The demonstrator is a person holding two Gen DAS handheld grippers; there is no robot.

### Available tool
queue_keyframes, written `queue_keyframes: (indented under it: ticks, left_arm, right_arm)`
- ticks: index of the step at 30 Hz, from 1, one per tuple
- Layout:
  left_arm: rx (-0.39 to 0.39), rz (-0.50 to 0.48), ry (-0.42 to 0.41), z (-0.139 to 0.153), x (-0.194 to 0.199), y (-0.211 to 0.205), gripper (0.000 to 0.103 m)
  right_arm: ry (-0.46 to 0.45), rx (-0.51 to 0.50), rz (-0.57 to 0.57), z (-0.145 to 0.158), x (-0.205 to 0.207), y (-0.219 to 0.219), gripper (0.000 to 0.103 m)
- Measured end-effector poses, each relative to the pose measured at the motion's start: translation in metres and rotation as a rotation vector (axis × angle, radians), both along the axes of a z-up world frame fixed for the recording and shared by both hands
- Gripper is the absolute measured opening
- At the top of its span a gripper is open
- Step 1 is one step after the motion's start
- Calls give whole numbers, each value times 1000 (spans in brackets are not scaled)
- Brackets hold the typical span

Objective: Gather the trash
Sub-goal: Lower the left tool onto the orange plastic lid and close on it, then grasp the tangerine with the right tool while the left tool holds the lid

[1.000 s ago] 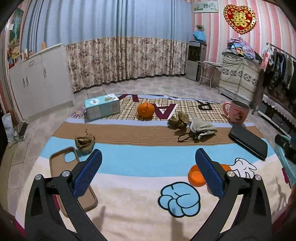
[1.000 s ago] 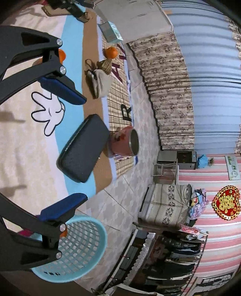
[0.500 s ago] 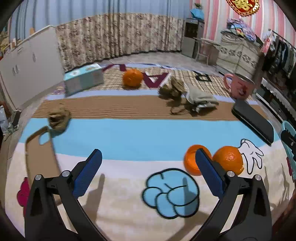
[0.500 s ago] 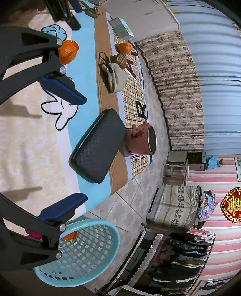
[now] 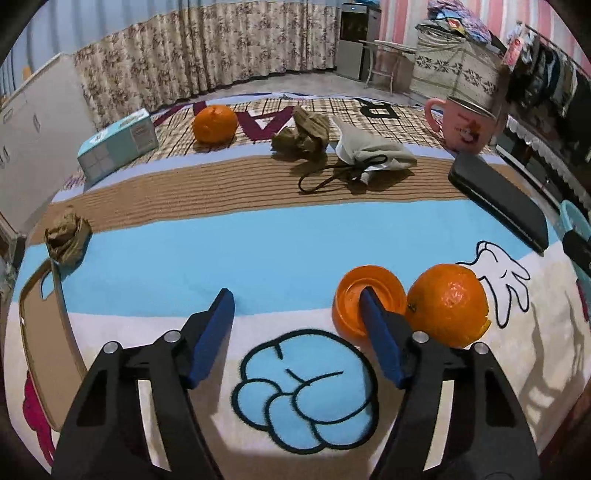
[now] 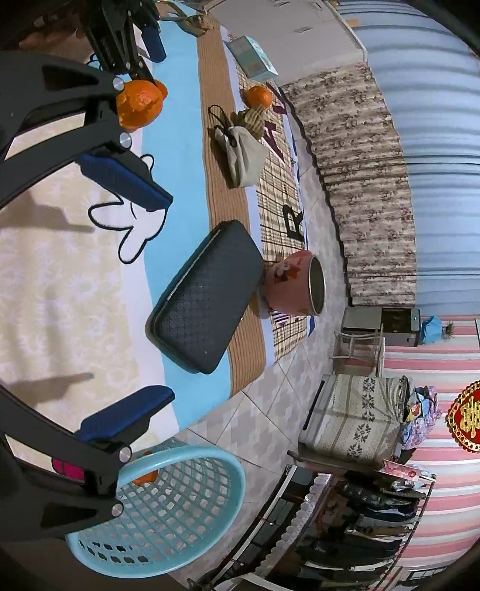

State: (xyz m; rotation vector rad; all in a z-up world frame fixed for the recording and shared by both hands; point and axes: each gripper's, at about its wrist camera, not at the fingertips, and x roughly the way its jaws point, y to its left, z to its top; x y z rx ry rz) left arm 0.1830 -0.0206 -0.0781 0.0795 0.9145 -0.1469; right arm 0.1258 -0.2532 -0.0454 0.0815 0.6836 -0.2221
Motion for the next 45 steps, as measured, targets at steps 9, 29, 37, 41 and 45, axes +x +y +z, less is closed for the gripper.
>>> queue_keyframes:
  ticks: [9,29,37,41,45]
  left_arm:
    - [-4,-78,-8,2,-4,-12,27]
    - [-1,-36,-30,13,-5,2,5]
    - [9,41,-60,25,-12,51,2]
    - [16,93,-53,26,-8,70,2]
    - [0,144,-76,35,-9,90,2]
  right_arm:
    - [7,0,4,-3,1,4,94]
    - [13,-17,57,-1,-1,21,94]
    - [1,-42,131,4,-5,51,94]
    - [-3,-25,165,4,-6,68,94]
    - [3,-33,202,3,-6,89,94]
